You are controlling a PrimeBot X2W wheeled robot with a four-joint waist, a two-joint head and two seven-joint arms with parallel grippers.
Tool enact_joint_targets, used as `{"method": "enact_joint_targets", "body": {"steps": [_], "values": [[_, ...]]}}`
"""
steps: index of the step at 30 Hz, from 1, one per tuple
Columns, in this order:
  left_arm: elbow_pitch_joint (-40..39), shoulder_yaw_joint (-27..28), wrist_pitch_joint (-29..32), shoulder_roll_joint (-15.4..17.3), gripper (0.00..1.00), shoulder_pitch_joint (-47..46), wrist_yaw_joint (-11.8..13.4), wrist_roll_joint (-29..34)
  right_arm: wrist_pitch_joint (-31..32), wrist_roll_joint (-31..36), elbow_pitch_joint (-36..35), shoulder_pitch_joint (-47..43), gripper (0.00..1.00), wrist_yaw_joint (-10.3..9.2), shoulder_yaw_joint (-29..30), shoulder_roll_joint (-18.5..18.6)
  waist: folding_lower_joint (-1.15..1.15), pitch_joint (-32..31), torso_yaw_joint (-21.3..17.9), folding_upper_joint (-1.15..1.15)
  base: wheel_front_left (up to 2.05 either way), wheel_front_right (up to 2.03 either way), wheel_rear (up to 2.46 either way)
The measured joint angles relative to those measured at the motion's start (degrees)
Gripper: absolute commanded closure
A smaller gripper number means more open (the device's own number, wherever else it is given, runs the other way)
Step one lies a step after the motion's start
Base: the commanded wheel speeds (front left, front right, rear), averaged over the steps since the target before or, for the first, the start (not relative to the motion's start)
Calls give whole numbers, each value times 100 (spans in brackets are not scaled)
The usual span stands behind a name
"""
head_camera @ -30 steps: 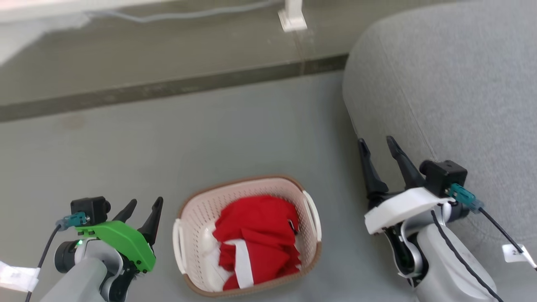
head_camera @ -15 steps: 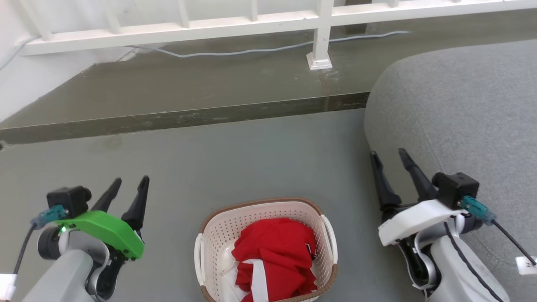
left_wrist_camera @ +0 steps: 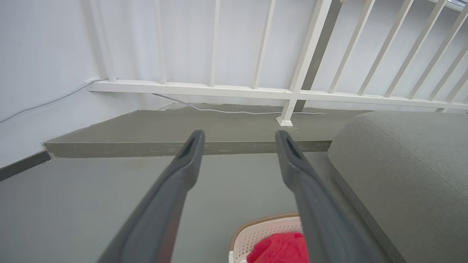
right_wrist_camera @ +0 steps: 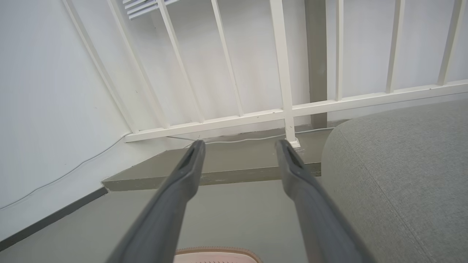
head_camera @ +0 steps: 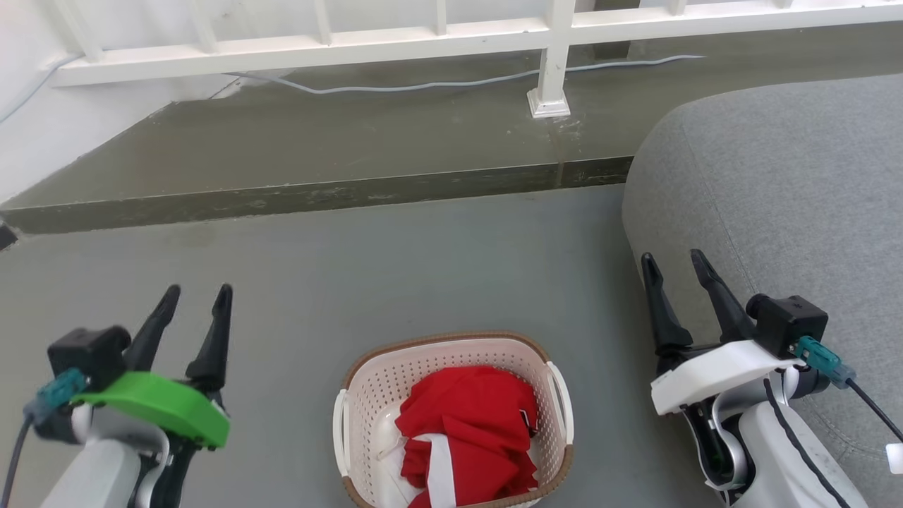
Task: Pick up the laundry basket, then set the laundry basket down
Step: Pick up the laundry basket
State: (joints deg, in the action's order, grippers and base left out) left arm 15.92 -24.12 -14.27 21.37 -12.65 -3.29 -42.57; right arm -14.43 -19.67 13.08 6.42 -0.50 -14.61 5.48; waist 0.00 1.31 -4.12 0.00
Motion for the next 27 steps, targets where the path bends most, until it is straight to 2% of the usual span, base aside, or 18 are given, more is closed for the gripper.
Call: {"method": "enact_joint_targets", "body": {"steps": [16,27], "values": [[-804,639,-15,-271,0,900,80,798,0,110,-87,-115,0,97,164,-59,0,17,11,0,0,0,0],[-1068,925,-15,-446,0,1250,20,996,0,176,-89,-143,0,152,194,-113,0,35,-18,0,0,0,0]]}}
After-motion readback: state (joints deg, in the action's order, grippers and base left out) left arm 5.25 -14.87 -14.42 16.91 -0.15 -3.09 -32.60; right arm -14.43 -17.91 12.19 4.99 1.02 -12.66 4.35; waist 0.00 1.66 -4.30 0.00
